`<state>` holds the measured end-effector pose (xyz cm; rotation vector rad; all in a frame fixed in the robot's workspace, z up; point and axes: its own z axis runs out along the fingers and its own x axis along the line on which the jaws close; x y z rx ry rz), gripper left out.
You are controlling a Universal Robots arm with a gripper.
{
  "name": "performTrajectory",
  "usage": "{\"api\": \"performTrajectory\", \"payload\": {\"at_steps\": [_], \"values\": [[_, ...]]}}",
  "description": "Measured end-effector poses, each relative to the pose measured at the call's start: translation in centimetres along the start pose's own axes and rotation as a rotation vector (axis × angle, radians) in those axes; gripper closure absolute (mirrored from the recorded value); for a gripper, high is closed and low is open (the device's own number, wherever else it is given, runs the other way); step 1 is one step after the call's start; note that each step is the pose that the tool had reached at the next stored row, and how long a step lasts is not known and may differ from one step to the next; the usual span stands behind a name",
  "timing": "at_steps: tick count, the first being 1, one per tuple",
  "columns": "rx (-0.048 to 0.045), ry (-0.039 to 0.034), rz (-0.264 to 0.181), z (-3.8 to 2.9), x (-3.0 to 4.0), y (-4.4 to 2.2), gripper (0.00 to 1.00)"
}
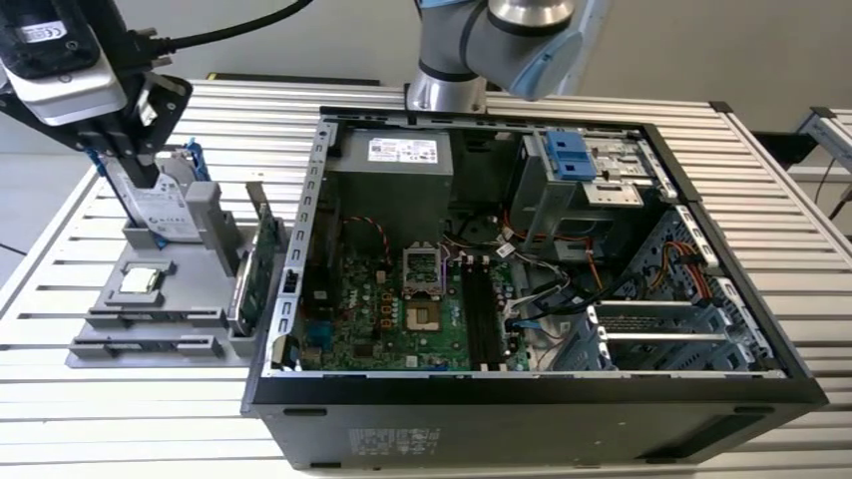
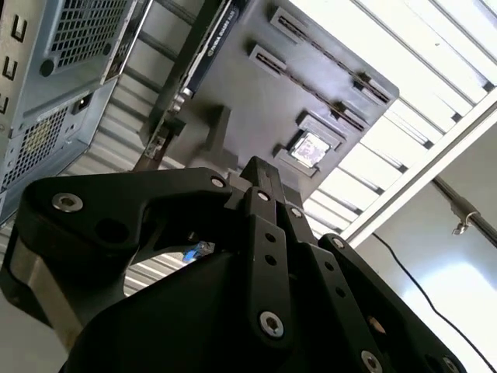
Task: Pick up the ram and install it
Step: 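Reach for the ram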
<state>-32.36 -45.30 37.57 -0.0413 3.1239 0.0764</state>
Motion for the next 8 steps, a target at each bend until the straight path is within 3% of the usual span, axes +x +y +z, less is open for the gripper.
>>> {"api": "performTrajectory", "payload": {"at_steps": [8], "values": [[0.0, 0.0002, 0.0, 0.31, 0.26, -0.77, 1.0]]}}
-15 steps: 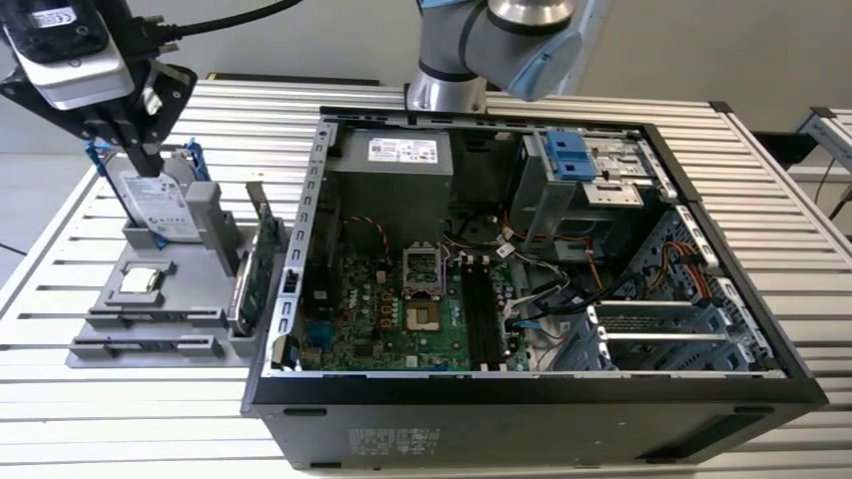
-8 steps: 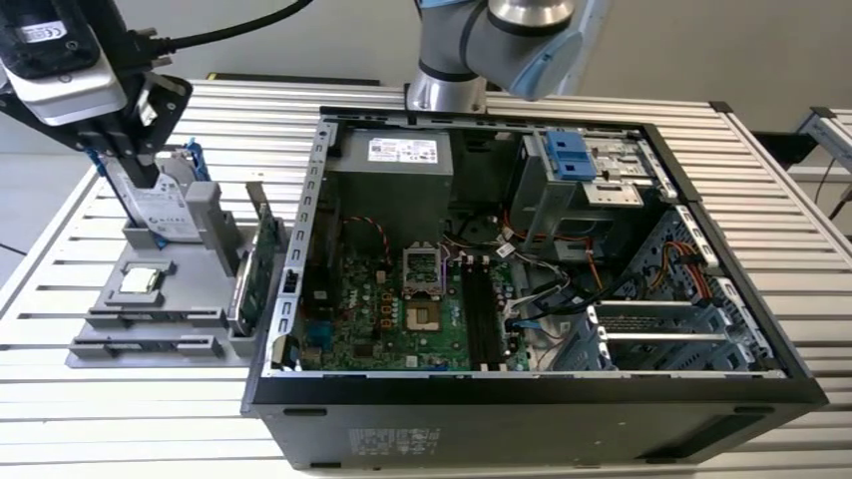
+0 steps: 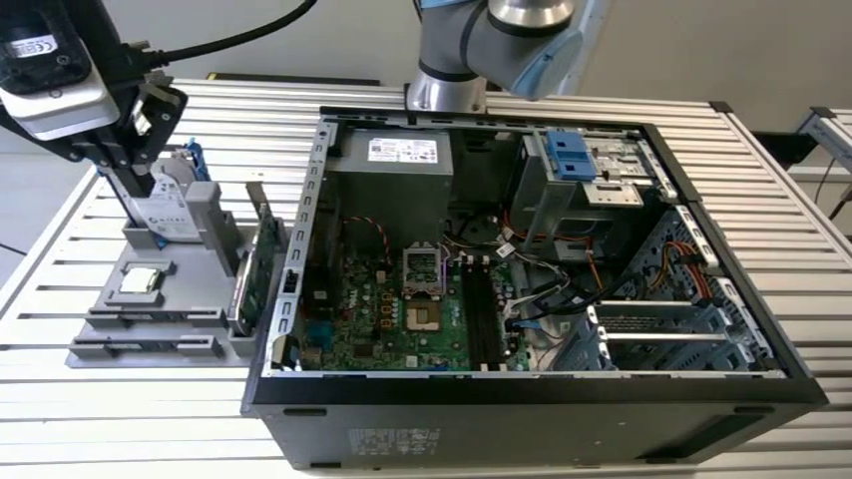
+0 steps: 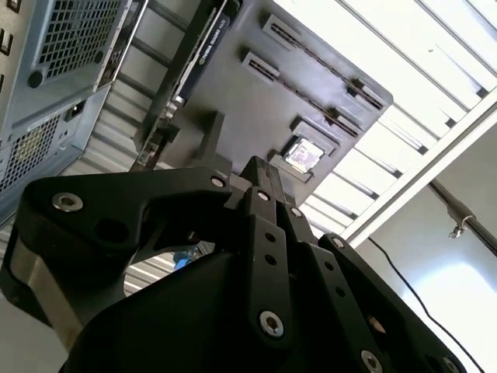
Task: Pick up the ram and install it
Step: 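Reach for the ram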
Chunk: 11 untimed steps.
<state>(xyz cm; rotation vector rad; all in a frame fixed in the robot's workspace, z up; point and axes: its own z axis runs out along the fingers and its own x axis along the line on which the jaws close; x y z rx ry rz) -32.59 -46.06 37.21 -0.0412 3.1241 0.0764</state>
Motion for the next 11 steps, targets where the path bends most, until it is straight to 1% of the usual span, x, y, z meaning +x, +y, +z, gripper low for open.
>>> {"api": "performTrajectory", "payload": {"at_steps": [11], "values": [[-0.0001, 0.0003, 0.0, 0.36, 0.21, -0.63, 1.0]]}}
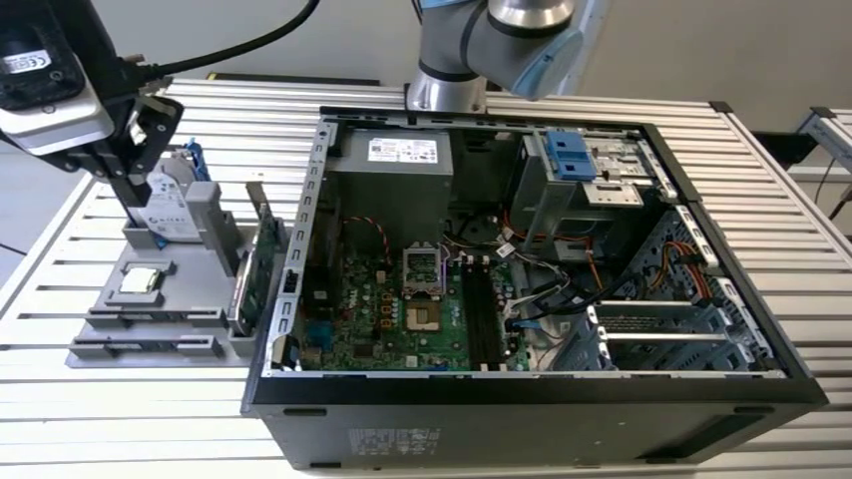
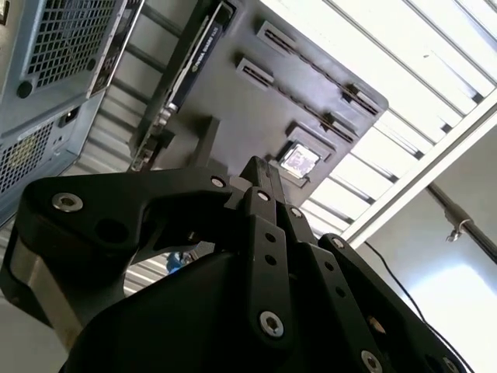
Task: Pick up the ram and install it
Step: 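Reach for the ram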
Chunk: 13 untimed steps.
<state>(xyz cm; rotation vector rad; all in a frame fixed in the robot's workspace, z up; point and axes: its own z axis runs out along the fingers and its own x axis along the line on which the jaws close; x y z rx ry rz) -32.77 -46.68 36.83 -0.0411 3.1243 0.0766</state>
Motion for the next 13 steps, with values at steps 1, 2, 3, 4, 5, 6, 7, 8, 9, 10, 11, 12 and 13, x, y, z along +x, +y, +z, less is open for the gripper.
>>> {"api": "performTrajectory", "payload": {"at_steps": [1, 2, 3, 4, 5, 6, 7, 8, 9, 10, 11, 12, 13], "values": [[0.0, 0.0, 0.0, 0.03, 0.02, -0.05, 1.0], [0.0, 0.0001, 0.0, 0.06, 0.04, -0.09, 1.0], [0.0, 0.0, 0.0, 0.1, 0.06, -0.13, 1.0], [0.0, 0.0001, 0.0, 0.13, 0.07, -0.18, 1.0], [0.0, 0.0001, 0.0, 0.16, 0.09, -0.22, 1.0], [0.0, 0.0002, 0.0, 0.19, 0.11, -0.25, 1.0], [0.0001, 0.0003, 0.0, 0.23, 0.14, -0.29, 1.0], [0.0001, 0.0004, 0.0, 0.26, 0.17, -0.33, 1.0], [0.0001, 0.0004, 0.0, 0.29, 0.2, -0.37, 1.0], [0.0, 0.0003, 0.0, 0.33, 0.25, -0.41, 1.0], [0.0, 0.0003, 0.0, 0.38, 0.32, -0.47, 1.0], [0.0, 0.0004, 0.0, 0.42, 0.4, -0.52, 1.0], [0.0, 0.0004, 0.0, 0.45, 0.5, -0.58, 1.0]]}}
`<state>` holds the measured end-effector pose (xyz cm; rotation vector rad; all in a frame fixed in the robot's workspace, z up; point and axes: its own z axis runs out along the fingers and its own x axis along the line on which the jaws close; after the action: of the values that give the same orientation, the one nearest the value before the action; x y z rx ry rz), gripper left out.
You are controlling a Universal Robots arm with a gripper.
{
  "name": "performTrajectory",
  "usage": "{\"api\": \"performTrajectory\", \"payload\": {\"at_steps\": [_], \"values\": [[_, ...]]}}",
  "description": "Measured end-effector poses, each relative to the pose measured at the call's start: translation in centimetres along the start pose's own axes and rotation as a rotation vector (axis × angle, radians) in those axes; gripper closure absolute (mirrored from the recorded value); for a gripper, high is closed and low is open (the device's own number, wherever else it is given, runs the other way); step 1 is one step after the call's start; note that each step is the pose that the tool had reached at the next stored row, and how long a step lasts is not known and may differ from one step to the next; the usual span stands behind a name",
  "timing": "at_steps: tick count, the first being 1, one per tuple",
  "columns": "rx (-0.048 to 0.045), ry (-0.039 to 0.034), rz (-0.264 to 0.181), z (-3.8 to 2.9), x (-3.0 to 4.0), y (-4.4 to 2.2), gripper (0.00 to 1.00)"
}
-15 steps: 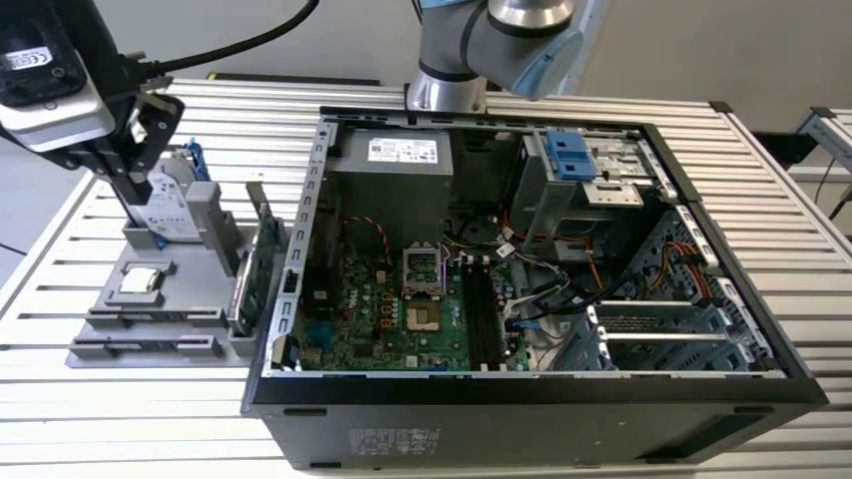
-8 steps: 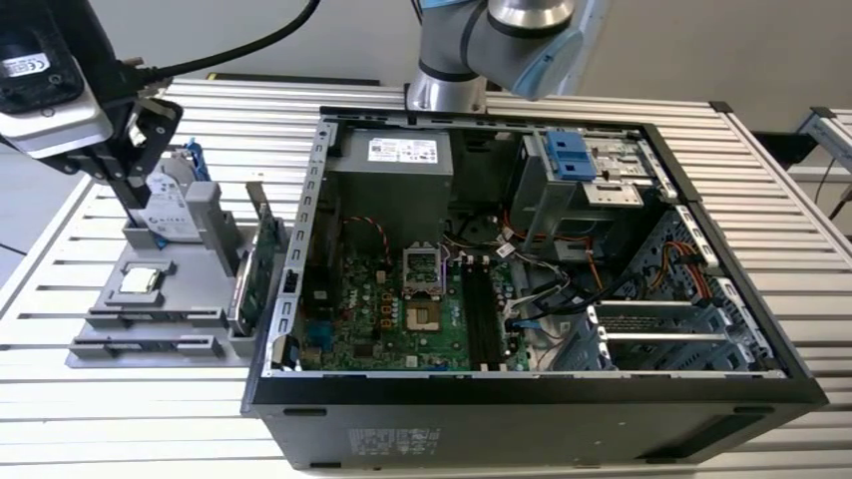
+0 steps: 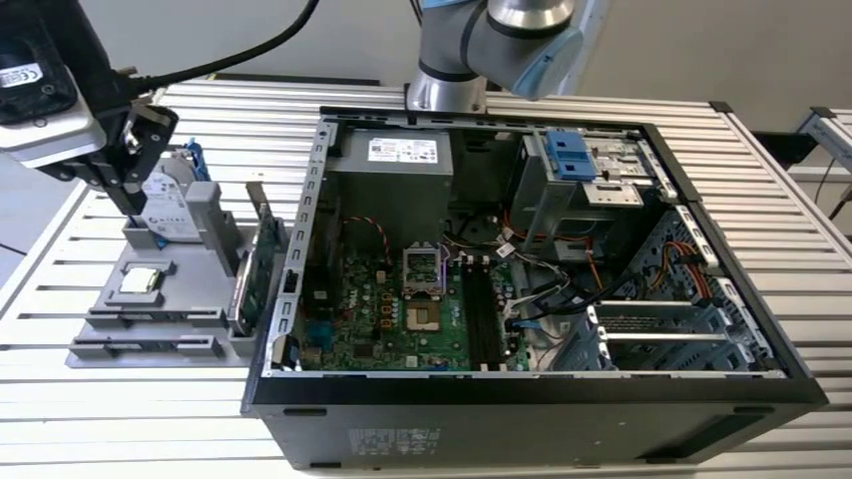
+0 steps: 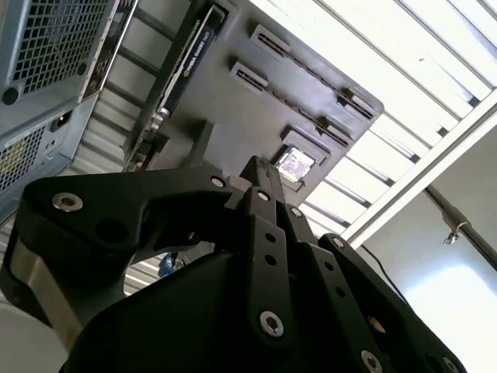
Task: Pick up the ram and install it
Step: 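Reach for the ram, then pick up the ram and move it above insertion slot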
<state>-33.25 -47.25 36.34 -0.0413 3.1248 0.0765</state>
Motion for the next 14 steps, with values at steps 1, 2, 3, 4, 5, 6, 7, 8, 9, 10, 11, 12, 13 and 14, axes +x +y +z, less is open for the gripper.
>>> {"api": "performTrajectory", "payload": {"at_steps": [1, 2, 3, 4, 5, 6, 7, 8, 9, 10, 11, 12, 13, 14], "values": [[0.0, -0.0001, 0.0, 0.04, 0.11, -0.07, 1.0], [0.0, 0.0, 0.0, 0.08, 0.22, -0.14, 1.0], [0.0, 0.0, 0.0, 0.11, 0.32, -0.22, 1.0], [0.0, 0.0001, 0.0, 0.14, 0.41, -0.29, 1.0], [0.0, 0.0001, 0.0, 0.17, 0.49, -0.37, 1.0], [0.0, 0.0002, 0.0, 0.2, 0.55, -0.46, 1.0], [0.0, 0.0003, 0.0, 0.22, 0.58, -0.56, 1.0], [0.0, 0.0004, 0.0, 0.24, 0.59, -0.66, 1.0], [0.0, 0.0006, 0.0, 0.26, 0.6, -0.76, 1.0], [0.0, 0.0007, 0.0, 0.28, 0.61, -0.87, 1.0], [0.0, 0.0007, 0.0, 0.29, 0.62, -0.98, 1.0], [0.0, 0.0009, 0.0, 0.31, 0.64, -1.11, 1.0], [0.0, 0.001, 0.0, 0.33, 0.67, -1.25, 1.0], [0.0, 0.0011, 0.0, 0.35, 0.69, -1.39, 1.0]]}}
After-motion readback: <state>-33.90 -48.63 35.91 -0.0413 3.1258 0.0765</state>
